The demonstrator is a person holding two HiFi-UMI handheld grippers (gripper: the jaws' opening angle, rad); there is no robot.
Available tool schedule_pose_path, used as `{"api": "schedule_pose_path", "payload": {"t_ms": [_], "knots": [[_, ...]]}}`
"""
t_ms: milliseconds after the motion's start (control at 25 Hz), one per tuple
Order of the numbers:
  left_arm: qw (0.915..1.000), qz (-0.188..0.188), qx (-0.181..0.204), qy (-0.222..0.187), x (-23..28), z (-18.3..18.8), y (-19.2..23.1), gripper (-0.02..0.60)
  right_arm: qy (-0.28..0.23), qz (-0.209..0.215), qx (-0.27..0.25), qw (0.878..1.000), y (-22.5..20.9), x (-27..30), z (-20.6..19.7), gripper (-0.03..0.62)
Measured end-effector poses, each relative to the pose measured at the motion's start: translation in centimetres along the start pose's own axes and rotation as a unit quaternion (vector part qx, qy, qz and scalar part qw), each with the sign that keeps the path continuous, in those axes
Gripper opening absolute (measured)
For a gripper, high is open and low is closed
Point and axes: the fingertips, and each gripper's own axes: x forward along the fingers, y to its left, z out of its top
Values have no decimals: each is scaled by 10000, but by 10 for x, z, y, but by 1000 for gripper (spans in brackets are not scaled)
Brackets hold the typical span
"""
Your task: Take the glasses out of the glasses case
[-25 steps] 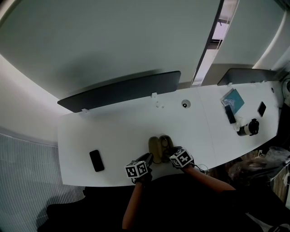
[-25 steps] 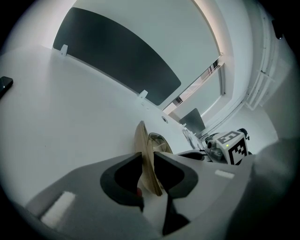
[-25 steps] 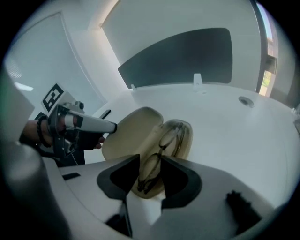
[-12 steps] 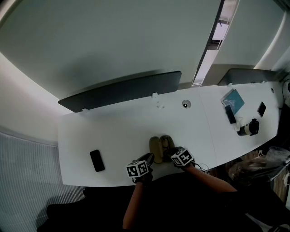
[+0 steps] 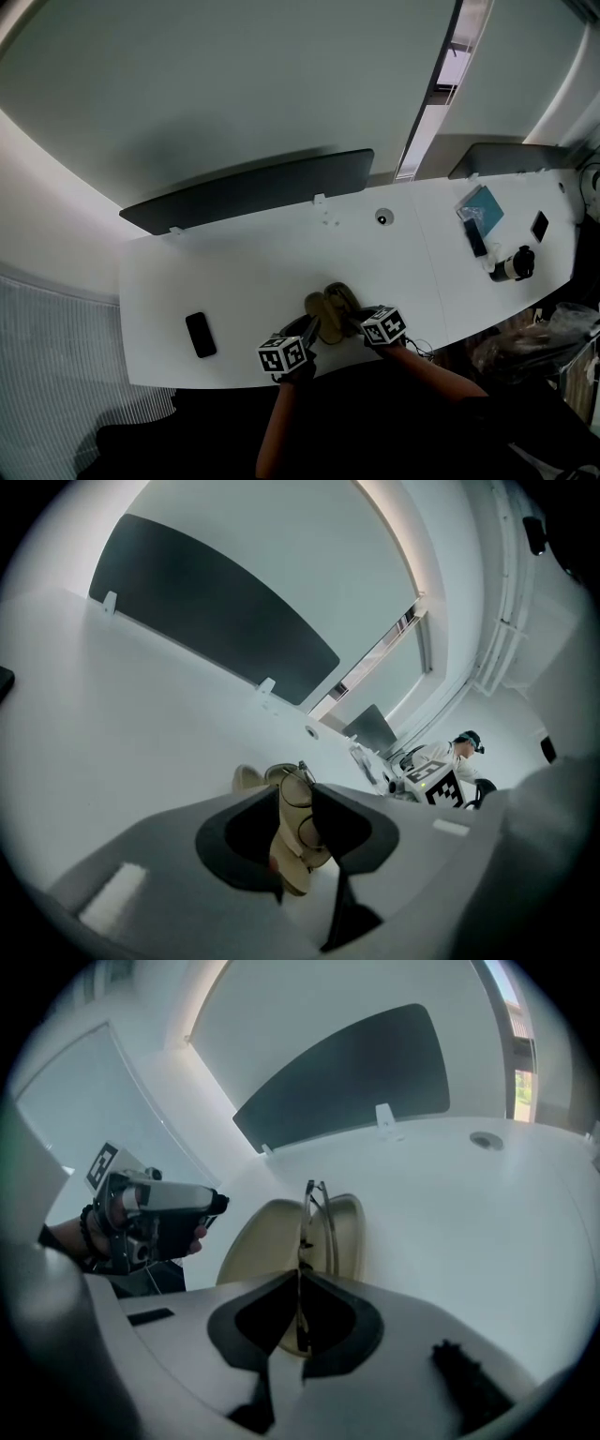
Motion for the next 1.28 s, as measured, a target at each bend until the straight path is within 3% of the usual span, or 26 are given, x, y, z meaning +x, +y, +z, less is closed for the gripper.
{"api": "schedule_pose_path", "payload": {"t_ms": [200, 320, 440, 560, 760, 840, 920, 1000, 1160, 1280], "knots": [[9996, -256, -77, -117, -3, 6, -9, 118, -384, 203, 393, 9983, 3, -15, 11, 23], [9959, -670, -469, -384, -6, 11, -11, 120, -764, 768, 751, 9913, 16, -29, 23, 23], [9806, -1479, -1075, -713, -10, 18, -19, 124, -1176, 1918, 1237, 9665, 43, -45, 36, 23], [9652, -2164, -1249, -766, -15, 20, -36, 150, -1370, 2924, 1547, 9337, 69, -61, 43, 23], [9483, -2622, -1518, -941, -20, 24, -41, 152, -1067, 3738, 1449, 9099, 97, -68, 34, 23], [9480, -2640, -1508, -944, -20, 25, -43, 139, -912, 3888, 1444, 9053, 103, -66, 33, 23], [9473, -2662, -1526, -918, -23, 27, -47, 35, -826, 3909, 1501, 9044, 102, -65, 32, 23], [9404, -2773, -1749, -907, -27, 31, -56, 21, -883, 3868, 1577, 9043, 99, -65, 32, 25], [9305, -2708, -2207, -1099, -28, 35, -52, 17, -1468, 3535, 1842, 9053, 83, -68, 43, 39], [9200, -2639, -2491, -1482, -34, 44, -41, 17, -2001, 3373, 2256, 8918, 65, -74, 56, 120]]}}
